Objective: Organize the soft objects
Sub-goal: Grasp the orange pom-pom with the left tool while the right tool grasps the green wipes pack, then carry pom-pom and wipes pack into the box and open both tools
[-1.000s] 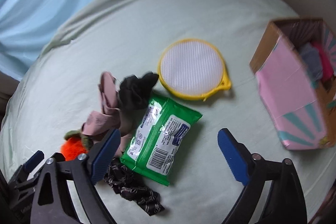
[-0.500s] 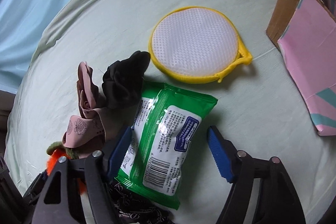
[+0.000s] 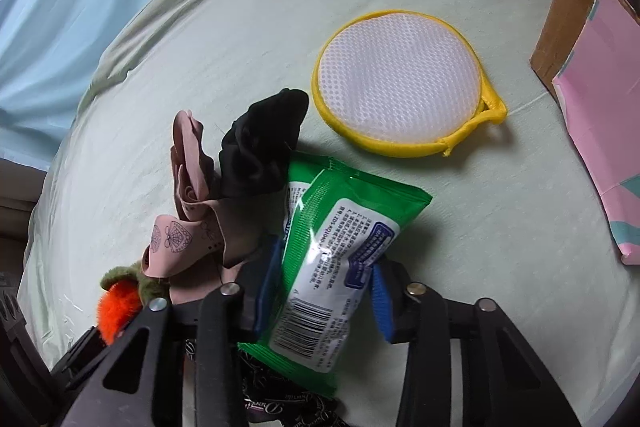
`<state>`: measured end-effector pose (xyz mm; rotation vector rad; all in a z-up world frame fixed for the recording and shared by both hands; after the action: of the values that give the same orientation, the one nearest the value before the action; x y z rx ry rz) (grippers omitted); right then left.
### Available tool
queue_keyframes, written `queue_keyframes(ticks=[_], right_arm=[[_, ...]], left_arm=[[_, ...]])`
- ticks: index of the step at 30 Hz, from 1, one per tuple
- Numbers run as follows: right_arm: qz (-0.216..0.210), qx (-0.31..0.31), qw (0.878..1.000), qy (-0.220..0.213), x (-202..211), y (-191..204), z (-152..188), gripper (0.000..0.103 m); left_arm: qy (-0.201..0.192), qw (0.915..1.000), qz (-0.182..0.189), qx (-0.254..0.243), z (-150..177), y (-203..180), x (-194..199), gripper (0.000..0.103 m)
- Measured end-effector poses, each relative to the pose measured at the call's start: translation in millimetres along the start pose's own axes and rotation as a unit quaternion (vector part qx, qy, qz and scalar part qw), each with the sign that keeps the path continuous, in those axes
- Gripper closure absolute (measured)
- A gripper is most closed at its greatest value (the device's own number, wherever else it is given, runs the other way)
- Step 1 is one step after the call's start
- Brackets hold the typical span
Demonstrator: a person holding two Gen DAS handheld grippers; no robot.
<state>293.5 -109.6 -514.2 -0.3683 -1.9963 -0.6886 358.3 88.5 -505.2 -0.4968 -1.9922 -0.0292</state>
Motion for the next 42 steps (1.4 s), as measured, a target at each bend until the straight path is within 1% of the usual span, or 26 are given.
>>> queue_keyframes(ticks=[2, 7, 12, 16, 19, 23, 26, 29, 33, 36, 42], right_arm=[[-0.007, 0.0, 1.0, -0.001, 5, -1, -1, 0.07], [-0.019, 0.007, 1.0, -0.014, 27, 3, -1, 0.071], [-0.041, 0.013, 0.999, -0.027, 59, 12, -3, 0.071], [-0.062, 0.02, 0.997, -0.043, 97, 21, -8, 0.071], [-0.073, 0.041, 0.995, -0.055, 129, 33, -12, 0.071], [-0.089, 0.071, 0.991, -0.072, 175, 44, -19, 0.071], [-0.1, 0.092, 0.987, -0.087, 214, 45, -24, 0.071], [-0.103, 0.104, 0.984, -0.105, 251, 36, -30, 0.071], [-0.105, 0.106, 0.98, -0.128, 286, 23, -44, 0.071], [-0.109, 0.103, 0.978, -0.146, 313, 5, -60, 0.071], [-0.111, 0.111, 0.975, -0.155, 350, -48, -89, 0.071]], left_arm=[[-0.008, 1.0, -0.002, 0.002, -3, 0, 8, 0.068], [-0.028, 0.9996, -0.011, 0.004, -11, 1, 33, 0.068], [-0.051, 0.9985, -0.016, 0.015, -20, 0, 77, 0.068], [-0.072, 0.997, -0.023, 0.016, -26, -8, 117, 0.068], [-0.082, 0.9961, -0.022, 0.024, -30, -16, 149, 0.068], [-0.107, 0.9933, -0.022, 0.038, -39, -30, 192, 0.068], [-0.125, 0.9909, -0.02, 0.045, -47, -49, 222, 0.068], [-0.14, 0.9887, -0.019, 0.049, -51, -68, 247, 0.068], [-0.153, 0.9865, -0.015, 0.057, -54, -100, 273, 0.068], [-0.16, 0.9856, -0.015, 0.053, -56, -131, 287, 0.068], [-0.171, 0.984, -0.015, 0.05, -55, -213, 300, 0.068]])
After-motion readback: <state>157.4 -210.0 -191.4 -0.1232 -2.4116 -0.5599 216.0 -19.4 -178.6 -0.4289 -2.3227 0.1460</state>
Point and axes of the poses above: each gripper's, at about its wrist camera, not at the fingertips, and x roughly against the way its jaws point, y to its left, z to its underside, the point moved 6 cm from there along -x, roughly the way its jaws point, and after that the axes turned 7 degrees about -y, right-handed, at the moved point
